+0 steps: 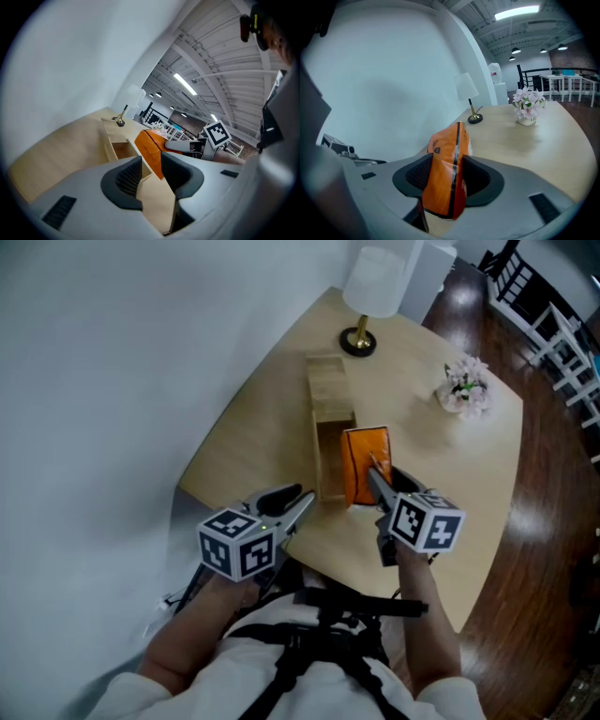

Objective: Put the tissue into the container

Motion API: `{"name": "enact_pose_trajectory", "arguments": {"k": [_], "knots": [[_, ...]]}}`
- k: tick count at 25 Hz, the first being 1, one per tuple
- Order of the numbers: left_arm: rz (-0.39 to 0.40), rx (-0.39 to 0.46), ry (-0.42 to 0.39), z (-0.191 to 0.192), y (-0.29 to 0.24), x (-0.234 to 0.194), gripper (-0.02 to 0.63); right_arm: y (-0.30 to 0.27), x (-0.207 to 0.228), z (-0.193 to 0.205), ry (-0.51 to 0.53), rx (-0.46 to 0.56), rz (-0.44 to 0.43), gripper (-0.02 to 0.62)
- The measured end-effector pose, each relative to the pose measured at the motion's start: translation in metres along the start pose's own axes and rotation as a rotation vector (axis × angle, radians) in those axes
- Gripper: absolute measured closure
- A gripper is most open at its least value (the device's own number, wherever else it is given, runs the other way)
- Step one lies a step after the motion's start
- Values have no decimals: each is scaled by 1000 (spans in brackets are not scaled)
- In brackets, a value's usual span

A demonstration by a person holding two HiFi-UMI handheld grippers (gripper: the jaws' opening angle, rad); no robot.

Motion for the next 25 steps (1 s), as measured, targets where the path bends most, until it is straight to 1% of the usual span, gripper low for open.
{"name": "enact_pose_trajectory", "arguments": {"k": [8, 12, 20, 25], "knots": [[-4, -5, 2, -7, -12, -13, 476, -34, 4, 2, 8, -40, 0, 403], [-6, -3, 3, -11, -15, -14, 477, -37, 0, -2, 11, -45, 2, 403], [9, -30, 7, -6, -27, -15, 477, -50, 0, 1, 10, -47, 0, 405], [9, -47, 21, -2, -33, -22, 476, -68, 2, 4, 14, -55, 3, 407]]}}
Point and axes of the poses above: the fingertips, and each gripper's own axes: y backward along the fingers, x to its right, z out of its underside, the point moved 6 cm from there along y, backward along the fingers, and after that the axes turned 6 degrees about y, right-handed, at the moved point
